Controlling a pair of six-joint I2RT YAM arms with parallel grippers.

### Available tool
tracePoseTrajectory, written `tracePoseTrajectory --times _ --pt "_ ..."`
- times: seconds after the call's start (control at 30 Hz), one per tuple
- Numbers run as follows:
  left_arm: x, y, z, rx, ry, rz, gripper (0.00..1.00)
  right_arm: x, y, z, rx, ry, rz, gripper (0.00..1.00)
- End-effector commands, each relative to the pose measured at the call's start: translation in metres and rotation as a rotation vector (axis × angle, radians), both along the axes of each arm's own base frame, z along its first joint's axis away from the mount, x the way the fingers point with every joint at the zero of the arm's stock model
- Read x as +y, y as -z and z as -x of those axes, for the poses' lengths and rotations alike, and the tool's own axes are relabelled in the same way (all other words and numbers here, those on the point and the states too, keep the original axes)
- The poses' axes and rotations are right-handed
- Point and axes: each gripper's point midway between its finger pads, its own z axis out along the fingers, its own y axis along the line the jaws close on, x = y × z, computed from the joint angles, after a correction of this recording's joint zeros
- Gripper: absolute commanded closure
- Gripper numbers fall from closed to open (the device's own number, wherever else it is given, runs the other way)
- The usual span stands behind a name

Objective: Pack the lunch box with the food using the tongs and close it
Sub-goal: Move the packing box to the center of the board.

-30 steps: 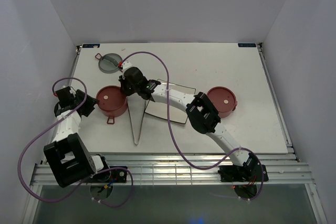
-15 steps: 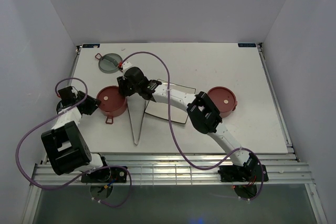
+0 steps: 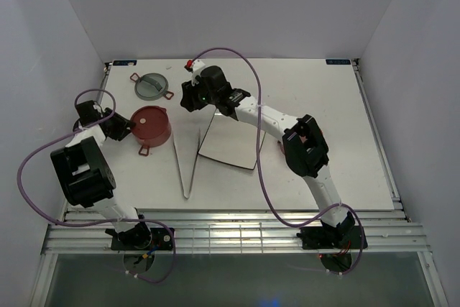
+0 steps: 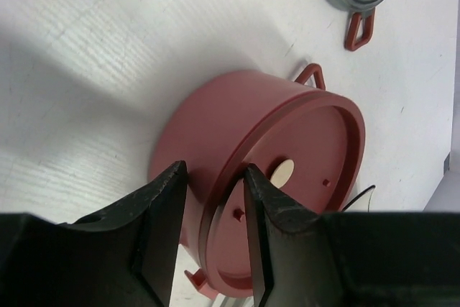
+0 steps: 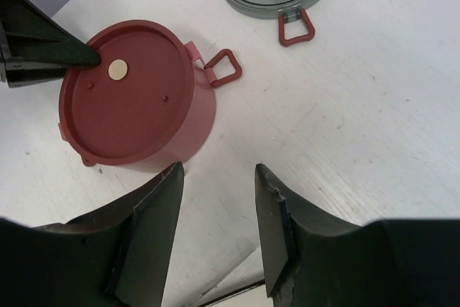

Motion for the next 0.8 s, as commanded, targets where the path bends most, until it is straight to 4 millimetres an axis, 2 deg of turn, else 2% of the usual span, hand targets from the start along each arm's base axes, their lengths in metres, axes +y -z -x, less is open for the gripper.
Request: tracePoseTrajectory --times 0.0,0.03,0.1,0.13,0.2,0.33,0.37,0.43,0.5,0.63,0.77 --pt "0.009 -0.023 -0.022 -0.065 0.029 -0.043 0.52 -0.001 -0.015 0.018 -0.031 -0.094 0.014 0.5" --pt "0.011 -0.021 -0.023 -0.047 0.028 -0.047 0.52 -0.001 -0.009 0.018 -0.028 -0.097 0.029 0.49" --pt "0.015 -0.033 -0.033 -0.077 0.048 -0.066 0.51 -0.005 -0.005 0.012 -0.043 -0.08 0.066 0.48" --pt "0.014 -0.034 -0.035 -0.084 0.06 -0.063 0.51 -0.005 0.001 0.01 -0.041 -0.077 0.079 0.47" --pt "0.008 -0.033 -0.039 -0.096 0.098 -0.039 0.51 -0.008 0.0 0.003 -0.045 -0.068 0.079 0.46" --pt "0.0 -0.016 -0.04 -0.074 0.133 0.012 0.52 -0.015 0.005 -0.002 -0.03 -0.053 0.088 0.46" --pt "-0.005 -0.01 -0.041 -0.067 0.152 0.04 0.52 -0.017 0.006 -0.004 -0.031 -0.047 0.091 0.46" --pt "-0.013 -0.009 -0.045 -0.079 0.18 0.061 0.54 -0.02 0.005 -0.005 -0.035 -0.043 0.097 0.46" --pt "-0.028 -0.01 -0.048 -0.098 0.234 0.101 0.55 -0.025 0.004 -0.009 -0.039 -0.035 0.099 0.46" --pt "-0.049 -0.015 -0.059 -0.132 0.305 0.082 0.55 -0.032 0.004 -0.02 -0.05 -0.027 0.102 0.46" --pt "-0.074 -0.029 -0.077 -0.193 0.399 0.097 0.53 -0.043 0.002 -0.043 -0.083 -0.032 0.109 0.45"
